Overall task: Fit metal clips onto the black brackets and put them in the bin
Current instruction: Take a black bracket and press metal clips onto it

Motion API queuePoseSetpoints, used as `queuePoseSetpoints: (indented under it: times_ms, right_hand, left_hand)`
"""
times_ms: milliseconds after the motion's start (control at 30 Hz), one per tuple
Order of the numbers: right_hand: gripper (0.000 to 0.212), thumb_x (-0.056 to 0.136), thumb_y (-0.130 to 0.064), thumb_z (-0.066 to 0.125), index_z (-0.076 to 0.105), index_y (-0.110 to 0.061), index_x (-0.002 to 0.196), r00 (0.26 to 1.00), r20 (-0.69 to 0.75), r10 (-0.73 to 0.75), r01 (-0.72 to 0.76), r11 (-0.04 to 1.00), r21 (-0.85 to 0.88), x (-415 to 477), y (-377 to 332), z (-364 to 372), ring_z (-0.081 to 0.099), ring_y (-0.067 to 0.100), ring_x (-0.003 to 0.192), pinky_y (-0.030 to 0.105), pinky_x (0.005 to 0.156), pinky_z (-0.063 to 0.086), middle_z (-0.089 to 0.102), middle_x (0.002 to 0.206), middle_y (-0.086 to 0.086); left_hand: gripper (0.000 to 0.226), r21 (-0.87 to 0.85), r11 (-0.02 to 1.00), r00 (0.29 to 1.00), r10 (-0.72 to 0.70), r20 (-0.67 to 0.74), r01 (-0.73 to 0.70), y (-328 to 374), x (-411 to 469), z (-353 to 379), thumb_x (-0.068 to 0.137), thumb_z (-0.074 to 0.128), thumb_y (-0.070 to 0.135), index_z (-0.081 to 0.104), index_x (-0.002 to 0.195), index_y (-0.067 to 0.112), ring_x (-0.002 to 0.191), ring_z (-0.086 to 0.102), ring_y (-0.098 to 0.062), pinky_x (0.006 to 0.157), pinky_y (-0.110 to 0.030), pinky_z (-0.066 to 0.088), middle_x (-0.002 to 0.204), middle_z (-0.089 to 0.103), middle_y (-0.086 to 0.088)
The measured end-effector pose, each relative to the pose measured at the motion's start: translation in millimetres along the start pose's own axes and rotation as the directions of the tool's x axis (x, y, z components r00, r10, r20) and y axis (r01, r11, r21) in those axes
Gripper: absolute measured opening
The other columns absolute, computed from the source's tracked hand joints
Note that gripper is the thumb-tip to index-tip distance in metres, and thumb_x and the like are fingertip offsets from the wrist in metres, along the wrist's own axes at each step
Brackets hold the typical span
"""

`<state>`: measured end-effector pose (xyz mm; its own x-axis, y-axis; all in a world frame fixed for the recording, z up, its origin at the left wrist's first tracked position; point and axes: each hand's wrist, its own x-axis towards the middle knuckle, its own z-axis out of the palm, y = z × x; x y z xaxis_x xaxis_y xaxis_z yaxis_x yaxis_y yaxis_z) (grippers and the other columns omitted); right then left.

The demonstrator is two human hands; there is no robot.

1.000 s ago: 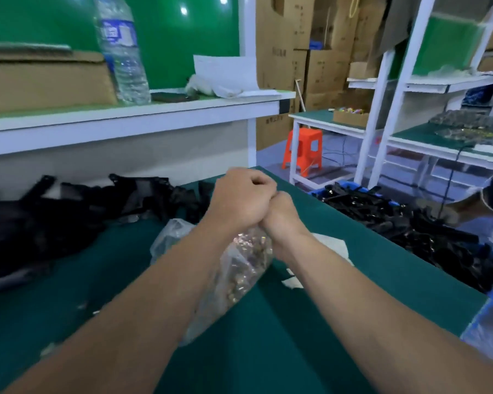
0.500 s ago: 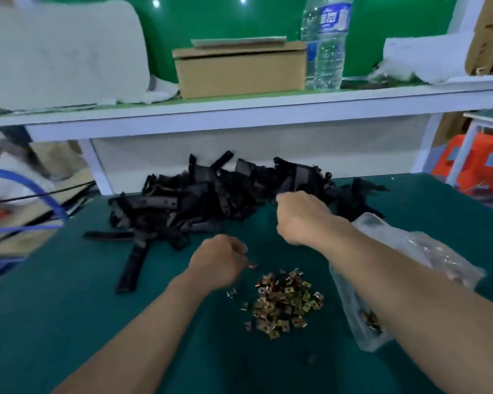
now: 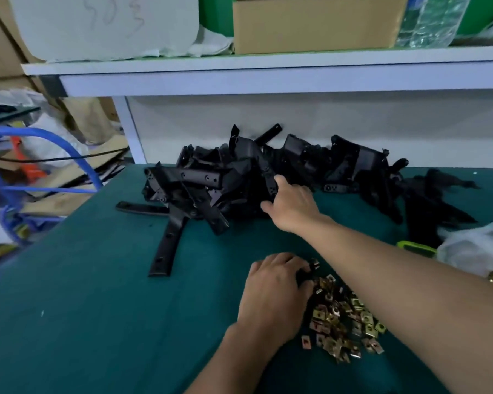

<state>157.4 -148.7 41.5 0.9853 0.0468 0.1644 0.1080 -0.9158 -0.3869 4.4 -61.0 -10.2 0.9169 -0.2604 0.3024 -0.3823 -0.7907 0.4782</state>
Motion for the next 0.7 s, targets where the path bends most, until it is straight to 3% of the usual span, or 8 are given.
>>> queuePoseSetpoints:
  times_ms: [67, 133, 233, 333, 400, 467, 600, 700]
  right_hand:
    - [0.04, 0.096, -0.05, 0.063, 0.053, -0.015, 0.113, 0.988, -0.143, 0.065, -0.047, 0.991, 0.127, 7, -5, 11, 0.042, 0.022, 0.083, 0.044, 0.105, 0.038, 0.058, 0.073, 0.0]
    - [0.035, 0.095, -0.048, 0.065, 0.055, -0.015, 0.091, 0.969, -0.205, 0.139, -0.108, 0.982, 0.158, 10, -9, 15, 0.048, 0.024, 0.079, 0.041, 0.097, 0.044, 0.058, 0.07, 0.0]
    - [0.033, 0.097, -0.032, 0.066, 0.054, -0.016, 0.07, 0.953, -0.224, 0.205, -0.168, 0.971, 0.173, 12, -17, 13, 0.059, 0.027, 0.078, 0.041, 0.096, 0.046, 0.06, 0.069, 0.001]
    - [0.023, 0.1, -0.025, 0.058, 0.065, -0.019, 0.079, 0.907, -0.318, 0.275, -0.172, 0.933, 0.315, 6, -26, 2, 0.063, 0.024, 0.087, 0.038, 0.095, 0.046, 0.068, 0.079, -0.002]
    - [0.02, 0.1, -0.02, 0.056, 0.065, -0.02, 0.082, 0.896, -0.302, 0.325, -0.125, 0.838, 0.531, -5, -26, -11, 0.064, 0.021, 0.08, 0.037, 0.073, 0.052, 0.067, 0.077, -0.003]
    - [0.023, 0.099, -0.016, 0.055, 0.062, -0.02, 0.078, 0.872, -0.311, 0.378, -0.093, 0.752, 0.653, -21, -19, -25, 0.061, 0.018, 0.071, 0.03, 0.057, 0.046, 0.064, 0.071, -0.005]
    - [0.022, 0.1, -0.018, 0.055, 0.059, -0.02, 0.079, 0.804, -0.537, 0.255, -0.011, 0.909, 0.416, -56, 6, -50, 0.06, 0.023, 0.083, 0.036, 0.083, 0.045, 0.06, 0.07, -0.011]
    - [0.018, 0.096, -0.022, 0.058, 0.063, -0.019, 0.08, 0.774, -0.572, 0.271, 0.09, 0.847, 0.523, -82, 20, -67, 0.06, 0.013, 0.075, 0.03, 0.069, 0.044, 0.064, 0.07, -0.007]
  left_hand:
    - [0.013, -0.041, 0.999, 0.999, 0.022, -0.037, -0.024, 0, 0, -1, 0.099, 0.054, 0.03, 0.066, 0.103, 0.031, 0.108, 0.053, -0.007, 0.096, -0.026, 0.038, 0.11, 0.064, 0.017]
    - [0.013, -0.05, 0.998, 0.998, 0.031, -0.06, -0.034, 0, 0, -1, 0.099, 0.053, 0.023, 0.065, 0.096, 0.029, 0.102, 0.053, -0.006, 0.093, -0.025, 0.039, 0.102, 0.064, 0.016]
    - [0.02, -0.092, 0.995, 0.998, 0.033, -0.05, -0.038, 1, -4, -1, 0.1, 0.047, 0.026, 0.06, 0.115, 0.031, 0.109, 0.051, -0.006, 0.102, -0.028, 0.038, 0.113, 0.064, 0.016]
    - [0.039, 0.011, 0.986, 0.984, 0.163, 0.075, -0.164, -4, -5, 0, 0.105, 0.036, 0.034, 0.048, 0.143, 0.035, 0.134, 0.041, -0.011, 0.115, -0.031, 0.029, 0.146, 0.051, 0.013]
    - [0.042, 0.018, 0.982, 0.977, 0.184, 0.105, -0.186, -8, -3, 0, 0.107, 0.035, 0.035, 0.047, 0.147, 0.036, 0.14, 0.037, -0.011, 0.117, -0.031, 0.025, 0.155, 0.045, 0.014]
    - [0.038, -0.026, 0.986, 0.984, 0.165, 0.069, -0.164, -9, 0, -1, 0.106, 0.043, 0.032, 0.059, 0.139, 0.036, 0.136, 0.043, -0.01, 0.114, -0.028, 0.026, 0.148, 0.053, 0.015]
    - [0.019, -0.016, 0.987, 0.987, 0.16, -0.016, -0.161, -2, -1, -2, 0.097, 0.058, 0.021, 0.075, 0.101, 0.028, 0.103, 0.058, -0.013, 0.096, -0.03, 0.042, 0.107, 0.073, 0.01]
    - [0.013, 0.014, 0.997, 0.994, 0.081, -0.076, -0.08, -1, -6, -5, 0.091, 0.066, 0.026, 0.076, 0.097, 0.032, 0.091, 0.062, -0.012, 0.084, -0.026, 0.044, 0.095, 0.075, 0.011]
